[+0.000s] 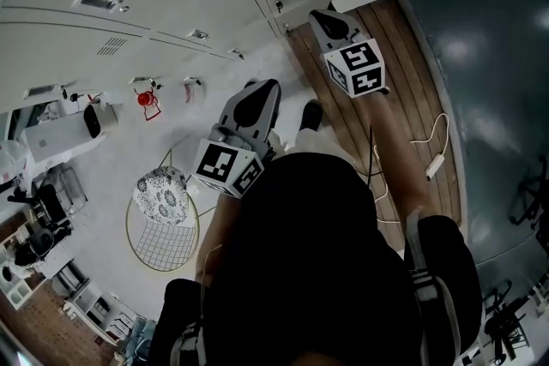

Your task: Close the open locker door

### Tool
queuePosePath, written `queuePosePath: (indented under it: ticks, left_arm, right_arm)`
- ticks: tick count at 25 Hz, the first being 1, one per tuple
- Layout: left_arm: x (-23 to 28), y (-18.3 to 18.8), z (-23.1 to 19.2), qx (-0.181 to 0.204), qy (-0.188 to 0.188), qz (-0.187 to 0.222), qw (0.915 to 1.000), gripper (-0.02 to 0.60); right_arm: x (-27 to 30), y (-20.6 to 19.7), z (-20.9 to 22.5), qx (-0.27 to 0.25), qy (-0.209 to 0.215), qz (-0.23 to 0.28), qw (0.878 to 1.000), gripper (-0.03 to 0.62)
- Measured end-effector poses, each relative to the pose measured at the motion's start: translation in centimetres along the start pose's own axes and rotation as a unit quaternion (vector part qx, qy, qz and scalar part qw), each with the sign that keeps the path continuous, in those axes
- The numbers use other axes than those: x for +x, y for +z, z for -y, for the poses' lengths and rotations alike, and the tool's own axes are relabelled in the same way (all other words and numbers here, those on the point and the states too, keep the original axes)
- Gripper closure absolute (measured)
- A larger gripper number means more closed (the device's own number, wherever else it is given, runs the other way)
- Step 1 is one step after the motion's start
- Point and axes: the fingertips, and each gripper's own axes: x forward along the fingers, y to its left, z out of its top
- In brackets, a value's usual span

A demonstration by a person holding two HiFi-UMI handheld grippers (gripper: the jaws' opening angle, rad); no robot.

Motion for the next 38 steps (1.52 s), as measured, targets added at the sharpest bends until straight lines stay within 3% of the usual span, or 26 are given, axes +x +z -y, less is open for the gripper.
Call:
queuePosePath:
  ticks: [6, 16, 38]
  left_arm:
    - [-1.1, -0.7, 0.1, -0.005, 0.010, -0.001, 0.9999, 0.565]
    - [-2.6, 0.2, -0.1, 0.000, -0.022, 0.006, 0.9997, 0.565]
    - [-14.5, -0.2, -2.3, 0.019, -0.078, 0.023, 0.9965, 0.565]
  right_arm:
    - [-2.2, -0.2, -0.8, 0.010, -0.005, 0.006, 1.000, 0.592]
    - [-4.6, 0.8, -3.9, 0.018, -0.027, 0.025, 0.999, 0.592]
    - [-12.6, 2.8, -19.7, 0.041, -0.085, 0.073, 0.993, 0.592]
